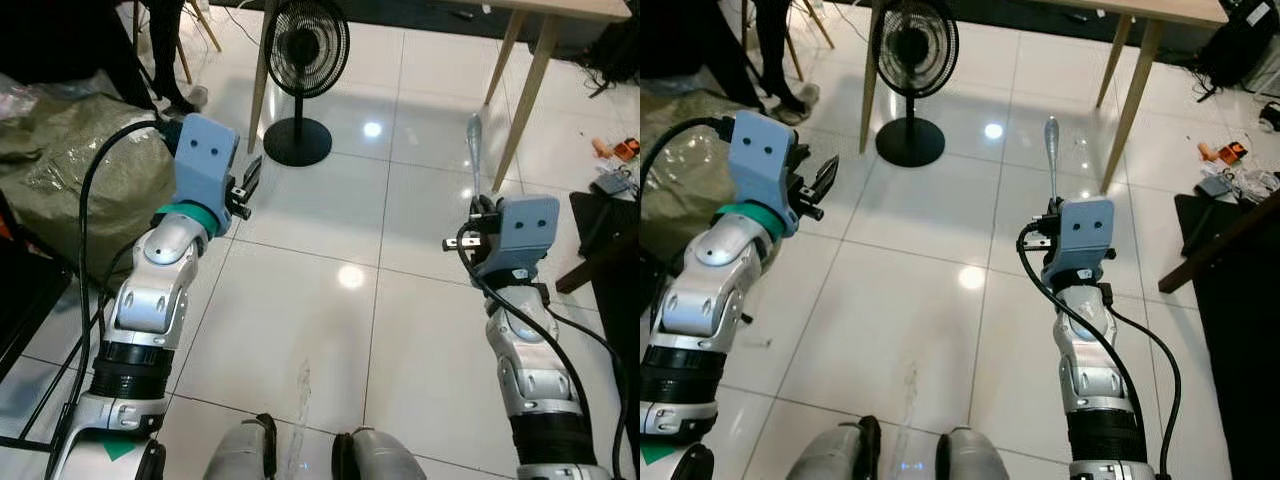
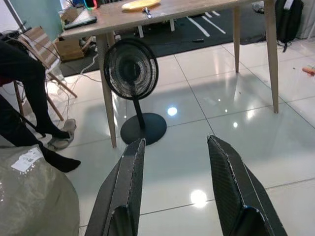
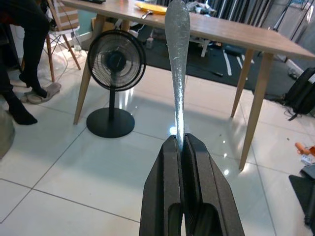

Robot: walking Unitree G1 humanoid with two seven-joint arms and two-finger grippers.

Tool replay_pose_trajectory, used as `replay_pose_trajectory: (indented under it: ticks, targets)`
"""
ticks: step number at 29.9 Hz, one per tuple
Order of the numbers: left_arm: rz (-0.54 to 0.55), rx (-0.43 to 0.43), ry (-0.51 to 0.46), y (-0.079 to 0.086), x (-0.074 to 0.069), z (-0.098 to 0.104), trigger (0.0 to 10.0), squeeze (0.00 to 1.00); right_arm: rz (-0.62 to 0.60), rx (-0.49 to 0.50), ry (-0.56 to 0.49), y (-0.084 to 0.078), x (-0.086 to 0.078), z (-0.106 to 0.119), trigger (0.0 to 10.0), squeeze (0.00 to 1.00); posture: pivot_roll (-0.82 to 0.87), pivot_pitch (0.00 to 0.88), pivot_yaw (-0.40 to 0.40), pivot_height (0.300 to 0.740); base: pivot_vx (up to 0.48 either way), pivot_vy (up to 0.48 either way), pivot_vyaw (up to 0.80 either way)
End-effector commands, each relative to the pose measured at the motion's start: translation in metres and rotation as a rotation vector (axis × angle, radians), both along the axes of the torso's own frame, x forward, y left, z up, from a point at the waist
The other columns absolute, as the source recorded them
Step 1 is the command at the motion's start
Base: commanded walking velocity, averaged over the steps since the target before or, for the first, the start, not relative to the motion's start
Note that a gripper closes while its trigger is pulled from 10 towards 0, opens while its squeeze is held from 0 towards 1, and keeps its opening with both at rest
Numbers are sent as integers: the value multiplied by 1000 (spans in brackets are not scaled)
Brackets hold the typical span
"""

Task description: Setting the table

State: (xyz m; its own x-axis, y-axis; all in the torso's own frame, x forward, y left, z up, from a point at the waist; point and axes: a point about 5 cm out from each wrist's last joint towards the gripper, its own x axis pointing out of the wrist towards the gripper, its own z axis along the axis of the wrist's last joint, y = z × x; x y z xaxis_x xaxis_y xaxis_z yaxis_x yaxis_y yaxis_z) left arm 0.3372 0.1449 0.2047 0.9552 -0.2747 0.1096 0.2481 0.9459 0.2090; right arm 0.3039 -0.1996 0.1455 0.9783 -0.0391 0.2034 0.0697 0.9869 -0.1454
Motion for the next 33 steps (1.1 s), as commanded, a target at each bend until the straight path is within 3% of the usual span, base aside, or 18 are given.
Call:
replay_pose_trajectory:
  ticks: [1,33]
  targets:
    - [-12,-6,22,-2,0,-4,10000,0,-10,8,7,-3,-2,-2,10000,0,12,69,54,740,0,0,-800]
    - [35,32,40,5,1,-13,10000,0,-84,28,57,-13,0,-9,10000,0,12,66,53,740,0,0,-800]
